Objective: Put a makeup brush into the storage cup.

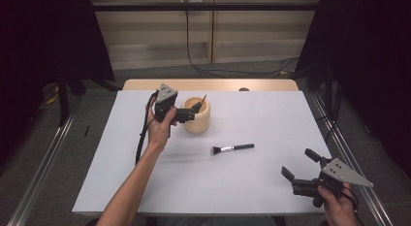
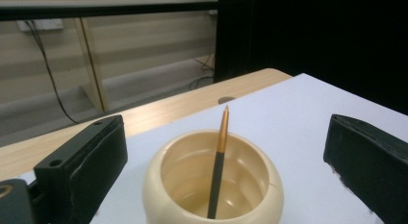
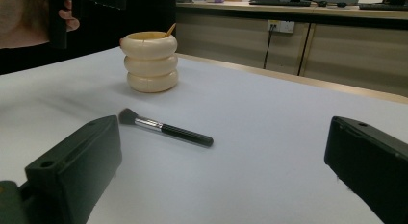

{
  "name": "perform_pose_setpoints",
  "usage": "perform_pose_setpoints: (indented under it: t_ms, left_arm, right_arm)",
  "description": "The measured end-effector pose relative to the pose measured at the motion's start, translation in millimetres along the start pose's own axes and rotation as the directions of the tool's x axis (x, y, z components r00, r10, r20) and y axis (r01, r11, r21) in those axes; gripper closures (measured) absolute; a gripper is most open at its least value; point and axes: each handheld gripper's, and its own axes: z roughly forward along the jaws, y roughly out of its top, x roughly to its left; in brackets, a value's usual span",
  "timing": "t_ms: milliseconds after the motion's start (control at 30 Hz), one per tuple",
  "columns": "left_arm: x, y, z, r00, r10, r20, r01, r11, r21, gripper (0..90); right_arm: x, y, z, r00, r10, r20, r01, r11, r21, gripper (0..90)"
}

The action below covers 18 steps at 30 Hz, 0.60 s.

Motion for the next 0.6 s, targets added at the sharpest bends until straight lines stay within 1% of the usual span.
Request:
perform_pose_setpoints:
  t_ms: [100, 167, 200, 267, 300, 333, 433, 467, 533, 600]
  left_arm:
    - [-0.4, 1.1, -5.2, 1.0, 0.006, -0.006, -0.006, 0.9999, -0.013, 1.3]
    - [-1.3, 1.3, -9.2, 1.0, 0.0, -0.006, 0.0, 0.9996, -0.027, 1.2]
    - [-2.1, 1.3, -10.5, 1.0, -0.003, -0.008, 0.003, 0.9998, -0.021, 1.2]
    - [-4.3, -0.6, -14.3, 0.9998, 0.015, -0.015, -0.015, 0.9997, -0.022, 1.1]
    - [-5.4, -1.6, -16.6, 0.9995, 0.022, -0.021, -0.023, 0.9992, -0.033, 0.9]
    - [-6.1, -2.6, -19.0, 0.9995, 0.024, -0.02, -0.025, 0.9986, -0.047, 1.3]
    - [-7.9, -3.1, -26.6, 0.9995, 0.027, -0.014, -0.027, 0.9975, -0.066, 0.8]
    - [-7.9, -3.1, -29.2, 0.9989, 0.044, -0.015, -0.045, 0.9968, -0.066, 0.7]
    - [-8.5, -3.1, -32.7, 0.999, 0.041, -0.016, -0.042, 0.9968, -0.068, 0.9]
    - [-8.1, -3.9, -36.9, 0.9986, 0.052, -0.006, -0.053, 0.9958, -0.075, 0.9]
  right_arm:
    - [0.2, 0.1, 0.5, 1.0, 0.0, -0.002, 0.0, 1.0, 0.0, 0.0]
    - [0.3, 0.0, 0.5, 1.0, -0.001, -0.003, 0.001, 1.0, 0.001, 0.0]
    - [0.2, 0.0, 0.4, 1.0, -0.002, -0.003, 0.002, 1.0, 0.001, 0.0]
    - [0.2, 0.3, -0.2, 1.0, 0.001, -0.001, -0.001, 1.0, -0.001, 0.0]
    - [0.0, 0.2, -0.3, 1.0, 0.002, 0.0, -0.002, 1.0, -0.002, 0.0]
    - [-0.2, 0.2, -0.2, 1.0, 0.002, 0.0, -0.002, 1.0, -0.002, 0.0]
    - [-0.1, 0.2, 0.4, 1.0, 0.002, 0.001, -0.002, 1.0, 0.0, 0.0]
    - [0.1, 0.2, 0.5, 1.0, 0.001, -0.001, -0.001, 1.0, -0.001, 0.0]
    - [0.5, 0.4, 0.6, 1.0, 0.001, 0.0, -0.001, 1.0, 0.0, 0.0]
    - [0.3, 0.3, 0.8, 1.0, 0.001, 0.001, -0.001, 1.0, -0.001, 0.0]
